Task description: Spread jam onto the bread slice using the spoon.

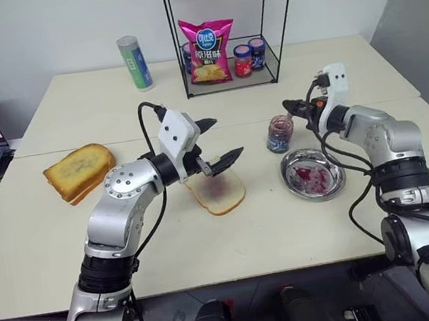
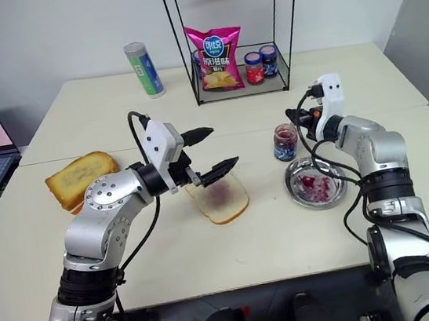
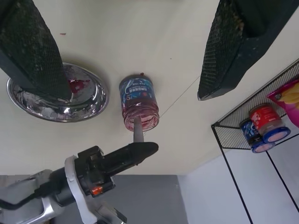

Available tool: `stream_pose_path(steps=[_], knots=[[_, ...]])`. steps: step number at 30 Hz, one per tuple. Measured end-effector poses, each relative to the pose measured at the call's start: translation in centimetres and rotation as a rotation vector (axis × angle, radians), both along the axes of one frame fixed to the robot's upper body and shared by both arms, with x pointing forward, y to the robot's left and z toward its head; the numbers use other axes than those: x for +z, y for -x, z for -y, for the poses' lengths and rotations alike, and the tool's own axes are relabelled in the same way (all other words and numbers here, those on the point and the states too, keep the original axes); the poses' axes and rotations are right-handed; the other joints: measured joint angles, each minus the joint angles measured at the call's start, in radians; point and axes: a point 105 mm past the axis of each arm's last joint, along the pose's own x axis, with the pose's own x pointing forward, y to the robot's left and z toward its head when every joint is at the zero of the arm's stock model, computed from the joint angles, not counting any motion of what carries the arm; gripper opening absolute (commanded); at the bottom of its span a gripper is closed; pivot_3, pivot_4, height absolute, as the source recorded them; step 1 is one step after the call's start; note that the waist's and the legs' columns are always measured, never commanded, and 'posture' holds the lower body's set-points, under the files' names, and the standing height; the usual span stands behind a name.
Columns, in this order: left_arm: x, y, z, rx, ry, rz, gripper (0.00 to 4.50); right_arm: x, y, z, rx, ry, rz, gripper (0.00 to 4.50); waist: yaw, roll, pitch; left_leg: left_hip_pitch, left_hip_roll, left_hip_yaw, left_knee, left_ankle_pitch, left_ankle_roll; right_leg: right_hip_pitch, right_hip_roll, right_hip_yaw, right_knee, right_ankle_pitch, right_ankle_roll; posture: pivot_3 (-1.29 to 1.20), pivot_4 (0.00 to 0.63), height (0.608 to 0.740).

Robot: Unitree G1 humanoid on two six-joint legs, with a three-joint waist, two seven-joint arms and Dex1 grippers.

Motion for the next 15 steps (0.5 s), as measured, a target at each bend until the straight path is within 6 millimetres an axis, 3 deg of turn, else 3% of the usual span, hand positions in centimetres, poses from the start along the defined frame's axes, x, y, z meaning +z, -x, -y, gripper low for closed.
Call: stream_pose_path(steps=[10,15], knots=[[0.1,-0.1,0.0,0.002,0.003,0.02,4.5,1.3,-0.6,2.2,-0.123,-0.229,-0.1,0.03,0.0,0.0,0.0,0.0,0.0,0.001,0.0,0.0,0.0,0.0,0.0,0.0,0.0,0.0,0.0,0.0,0.15,0.74],[0.2,-0.2,0.0,0.002,0.005,0.026,4.5,1.2,-0.7,3.0,-0.162,-0.252,-0.117,0.03,0.0,0.0,0.0,0.0,0.0,0.001,0.0,0.0,0.0,0.0,0.0,0.0,0.0,0.0,0.0,0.0,0.15,0.74]])
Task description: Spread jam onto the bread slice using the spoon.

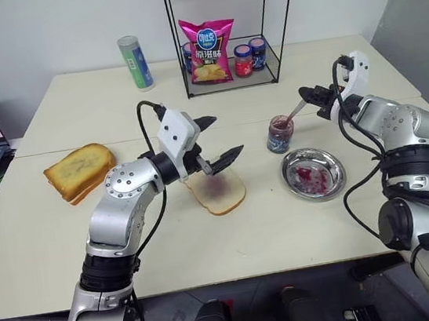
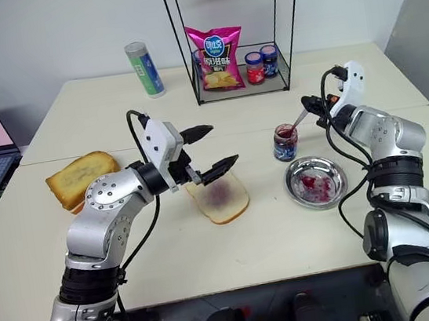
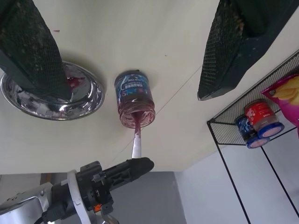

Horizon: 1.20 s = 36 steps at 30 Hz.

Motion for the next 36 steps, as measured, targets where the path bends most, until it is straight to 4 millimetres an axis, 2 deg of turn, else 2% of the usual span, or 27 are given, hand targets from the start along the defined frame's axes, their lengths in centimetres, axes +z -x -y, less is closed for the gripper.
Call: stream_pose_path(steps=[8,23,29,36], knots=[[-0.2,-0.3,-0.1,0.003,-0.001,-0.009,4.5,0.1,0.0,0.8,-0.037,-0.07,-0.024,0.03,0.0,0.0,0.0,0.0,0.0,0.0,0.0,0.0,0.0,0.0,0.0,0.0,0.0,0.0,0.0,0.0,0.15,0.74],[-0.2,-0.3,-0.1,0.005,-0.003,-0.009,4.5,1.9,0.0,1.6,-0.062,-0.316,-0.064,0.03,0.0,0.0,0.0,0.0,0.0,0.0,0.0,0.0,0.0,0.0,0.0,0.0,0.0,0.0,0.0,0.0,0.15,0.74],[-0.2,-0.4,-0.2,0.006,-0.005,-0.009,4.5,1.8,0.1,1.8,-0.065,-0.345,-0.082,0.03,0.0,0.0,0.0,0.0,0.0,0.0,0.0,0.0,0.0,0.0,0.0,0.0,0.0,0.0,0.0,0.0,0.15,0.74],[-0.2,-0.3,-0.3,0.001,-0.018,-0.009,4.5,0.9,0.9,3.7,-0.127,-0.425,-0.098,0.03,0.0,0.0,0.0,0.0,0.0,0.0,0.0,0.0,0.0,0.0,0.0,0.0,-0.001,0.0,0.0,0.0,0.15,0.74]])
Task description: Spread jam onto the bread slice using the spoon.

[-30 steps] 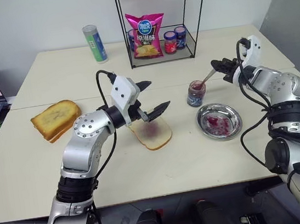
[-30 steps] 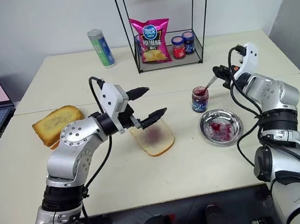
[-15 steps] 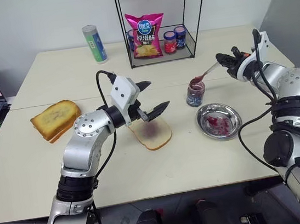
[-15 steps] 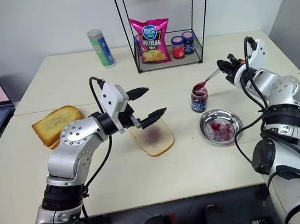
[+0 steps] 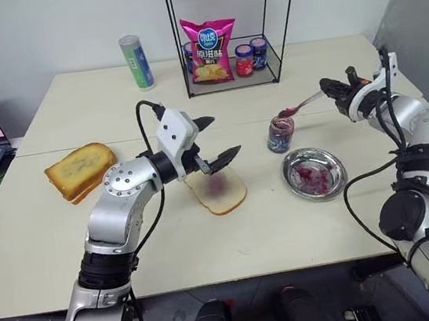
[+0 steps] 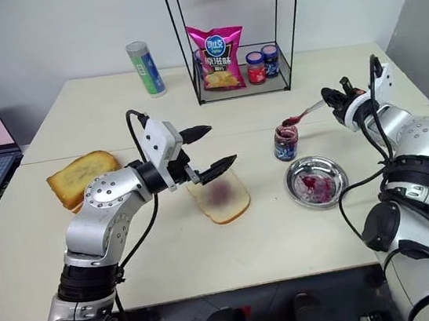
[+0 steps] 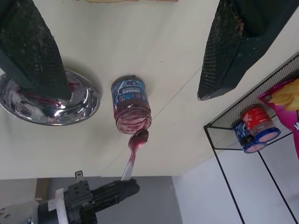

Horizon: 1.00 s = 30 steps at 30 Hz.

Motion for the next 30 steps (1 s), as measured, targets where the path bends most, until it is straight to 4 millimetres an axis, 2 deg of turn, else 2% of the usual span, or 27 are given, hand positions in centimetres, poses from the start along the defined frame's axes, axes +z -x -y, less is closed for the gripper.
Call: stream_pose_path(steps=[6,9,13,16,18,20,21,25,26,30], knots=[[0.5,-0.1,0.0,-0.01,-0.002,0.009,4.5,0.7,1.0,0.7,-0.031,-0.07,0.043,0.03,0.0,0.0,0.0,0.0,0.0,0.0,0.0,0.0,0.0,0.0,0.0,0.0,0.0,0.0,0.0,0.0,0.15,0.74],[0.8,0.0,0.1,-0.032,0.004,0.013,4.5,0.6,1.2,0.1,-0.026,-0.129,0.048,0.03,-0.003,0.0,0.0,0.0,0.0,0.0,0.0,0.0,0.0,0.0,0.0,0.0,0.0,0.0,0.0,0.0,0.15,0.74],[1.4,0.3,-0.3,-0.05,0.046,0.0,4.5,2.0,1.8,-1.3,0.012,-0.169,0.094,0.03,-0.005,0.0,0.0,0.0,0.001,-0.001,0.0,0.0,0.0,0.0,0.001,-0.001,0.0,0.0,0.0,0.0,0.15,0.74],[2.0,0.8,-1.4,-0.042,0.088,-0.025,4.5,3.0,2.3,-3.7,0.071,-0.149,0.127,0.03,-0.012,0.001,0.0,0.0,0.001,-0.001,-0.001,0.0,0.0,-0.001,0.001,0.0,0.001,0.0,0.0,0.0,0.15,0.74],[1.9,1.6,-2.4,-0.026,0.106,-0.056,4.5,3.5,2.7,-6.5,0.141,-0.127,0.143,0.03,-0.021,0.001,0.0,0.0,0.001,-0.002,-0.001,0.0,0.0,-0.001,0.001,-0.001,0.001,0.0,0.0,0.0,0.15,0.74],[1.2,2.4,-3.5,-0.001,0.099,-0.093,4.5,3.7,3.3,-8.9,0.202,-0.089,0.16,0.03,-0.028,0.001,0.0,0.0,0.002,-0.002,-0.002,0.0,0.0,-0.001,0.001,-0.001,0.001,0.0,0.0,0.0,0.15,0.74],[0.3,3.2,-4.7,0.032,0.088,-0.136,4.5,3.7,3.8,-10.7,0.252,-0.038,0.172,0.03,-0.031,0.002,0.001,0.0,0.002,-0.003,-0.002,0.0,0.0,-0.001,0.002,-0.001,0.001,0.0,0.0,0.0,0.15,0.74],[-1.1,4.6,-7.0,0.107,0.064,-0.206,4.5,3.8,5.1,-13.6,0.342,0.071,0.214,0.03,-0.027,0.003,0.001,0.0,0.003,-0.004,-0.001,0.0,0.0,-0.001,0.002,-0.001,0.001,-0.001,-0.001,0.0,0.15,0.74],[-1.5,5.7,-7.8,0.137,0.055,-0.222,4.5,3.5,5.7,-15.1,0.385,0.113,0.226,0.03,-0.026,0.002,0.001,0.0,0.002,-0.004,-0.001,0.0,0.0,0.0,0.002,-0.001,0.0,-0.001,-0.001,0.0,0.15,0.74],[-4.4,8.9,-8.2,0.186,0.093,-0.336,4.5,0.5,6.8,-18.0,0.475,0.225,0.207,0.03,-0.025,0.003,0.001,-0.001,0.001,-0.004,-0.001,0.0,0.0,0.0,-0.001,-0.001,-0.001,-0.001,-0.001,0.0,0.15,0.74]])
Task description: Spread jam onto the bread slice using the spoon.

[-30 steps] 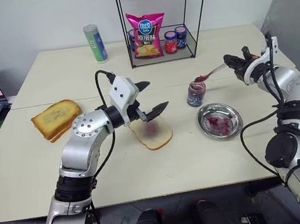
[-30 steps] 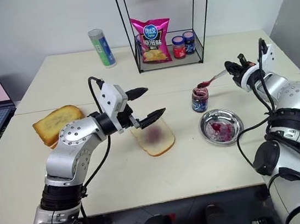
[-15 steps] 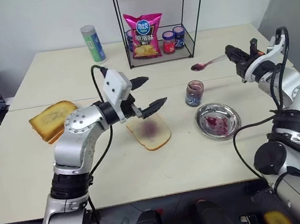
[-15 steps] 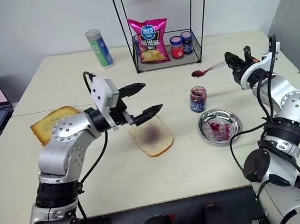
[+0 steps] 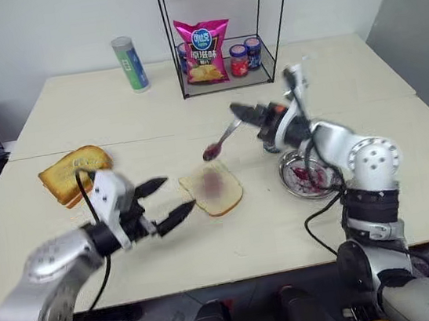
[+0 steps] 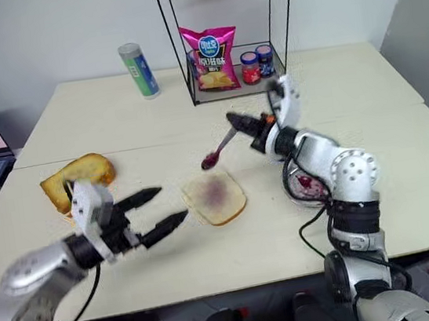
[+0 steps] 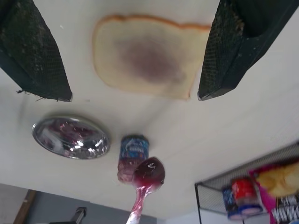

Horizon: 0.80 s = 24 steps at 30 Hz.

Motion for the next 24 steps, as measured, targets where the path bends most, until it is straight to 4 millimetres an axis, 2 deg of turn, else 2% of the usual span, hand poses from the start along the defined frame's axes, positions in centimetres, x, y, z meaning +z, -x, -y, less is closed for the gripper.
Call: stream_pose_path(steps=[2,5,12,16,24], knots=[[-1.0,1.2,0.2,0.018,0.014,-0.04,4.5,-0.7,0.3,-1.2,0.031,0.055,0.028,0.03,0.005,0.0,0.0,0.0,0.0,-0.001,0.001,0.0,0.0,0.0,0.0,-0.001,0.001,-0.001,-0.001,0.0,0.15,0.74],[-0.8,1.6,-0.2,0.084,0.052,-0.024,4.5,-0.3,0.8,-2.1,0.054,0.124,0.13,0.03,0.005,0.0,0.0,0.002,0.0,-0.002,0.001,0.0,0.0,0.002,0.0,-0.001,0.001,-0.005,0.0,0.0,0.15,0.74],[-1.5,2.5,-0.7,0.165,0.061,-0.039,4.5,-1.4,1.0,-3.4,0.071,0.253,0.295,0.03,0.003,-0.001,0.0,0.002,0.001,-0.002,-0.001,0.0,-0.001,0.001,0.0,-0.001,0.001,-0.003,-0.004,0.0,0.15,0.74],[-1.4,2.6,-0.2,0.148,0.066,-0.037,4.5,-2.3,1.3,-3.9,0.091,0.315,0.361,0.03,0.003,-0.001,0.0,0.002,0.001,-0.002,0.0,0.0,-0.001,0.001,0.0,-0.002,0.002,-0.003,-0.004,0.0,0.15,0.74],[-1.4,2.5,-0.3,0.148,0.049,-0.035,4.5,-2.3,1.4,-4.0,0.1,0.336,0.404,0.03,0.003,-0.001,0.0,0.002,0.001,-0.002,0.0,0.0,-0.001,0.001,0.002,-0.002,0.001,-0.003,-0.005,0.0,0.15,0.74]])
